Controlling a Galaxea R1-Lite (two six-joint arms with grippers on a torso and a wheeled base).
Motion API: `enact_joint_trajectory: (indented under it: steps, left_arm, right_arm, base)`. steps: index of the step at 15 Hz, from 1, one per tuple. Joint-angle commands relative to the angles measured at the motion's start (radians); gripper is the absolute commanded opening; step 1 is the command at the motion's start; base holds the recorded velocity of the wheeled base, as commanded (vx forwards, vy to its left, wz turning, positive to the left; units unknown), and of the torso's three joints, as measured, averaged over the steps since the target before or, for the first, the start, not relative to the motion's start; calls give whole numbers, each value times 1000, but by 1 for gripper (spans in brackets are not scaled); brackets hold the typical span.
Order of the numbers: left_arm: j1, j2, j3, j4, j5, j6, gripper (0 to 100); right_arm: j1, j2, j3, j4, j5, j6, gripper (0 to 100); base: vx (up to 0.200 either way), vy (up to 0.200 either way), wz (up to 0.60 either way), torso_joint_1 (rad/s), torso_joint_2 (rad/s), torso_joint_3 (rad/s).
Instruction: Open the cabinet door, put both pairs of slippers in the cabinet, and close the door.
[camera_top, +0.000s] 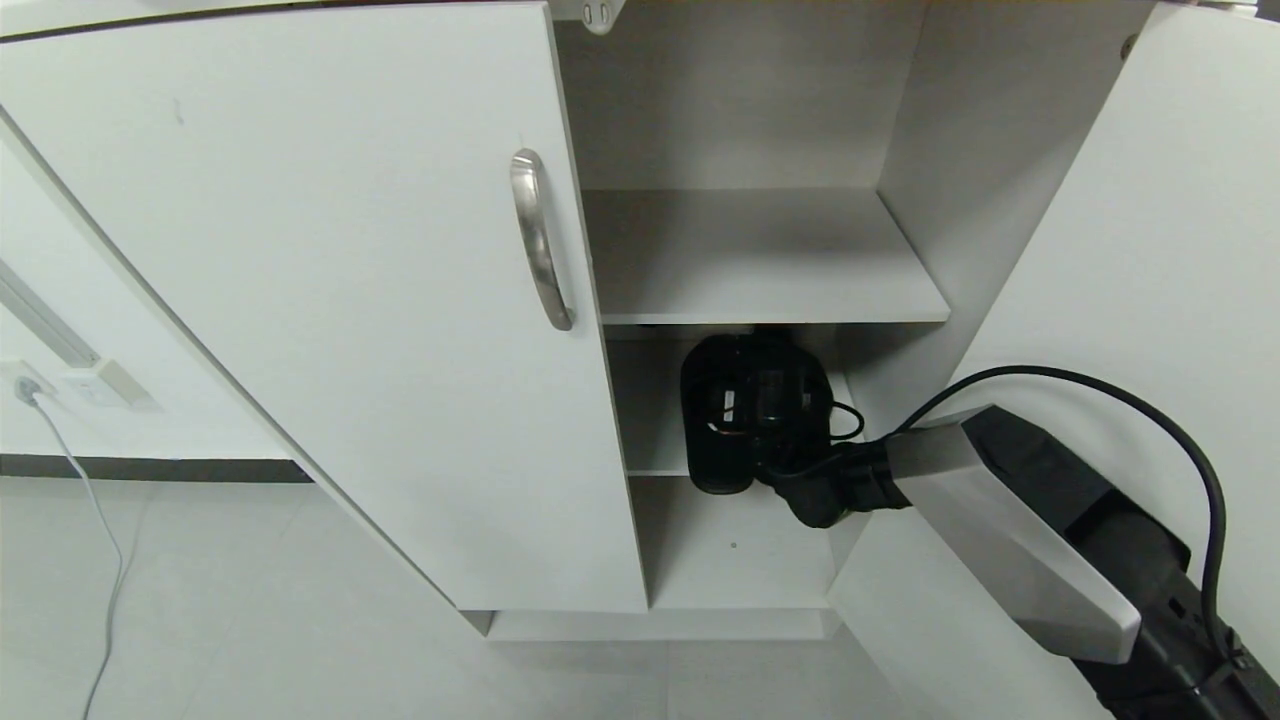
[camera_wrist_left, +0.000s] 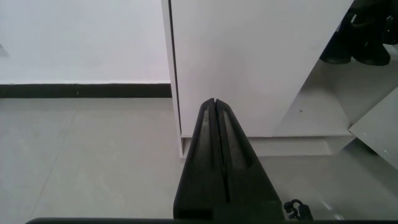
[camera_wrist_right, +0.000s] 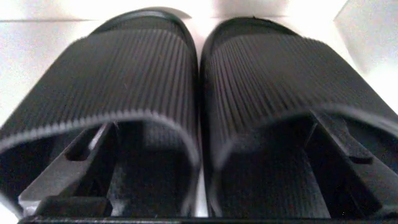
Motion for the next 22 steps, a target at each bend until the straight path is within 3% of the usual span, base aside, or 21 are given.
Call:
enact_joint_trajectory:
  steps: [1,5,11,16,19,22]
  left_arm:
    - [0,1,0,0,1,0,0]
    - [0,1,0,0,-1,0,0]
    - [0,1,0,0,-1,0,0]
    - [0,1,0,0,-2,3,0]
    - [0,1,0,0,-2,1,0]
    - [0,1,0,0,-2,1,0]
  right_arm:
    - [3,-45,73,-31,0,0,100]
    - [19,-114,227,-144,-6,-2,100]
    - [83,-289,596,-335,-10,-5,100]
    - [211,-520,1011,-456,-12,3,100]
    - [261,-579,1134,-490,-10,24,100]
    - [267,-572,1154,-513,-10,41,100]
  base:
    - [0,0,0,0,0,0]
    - [0,0,0,0,0,0]
    - [0,0,0,0,0,0]
    - [0,0,0,0,0,0]
    - [0,0,0,0,0,0]
    - [0,0,0,0,0,0]
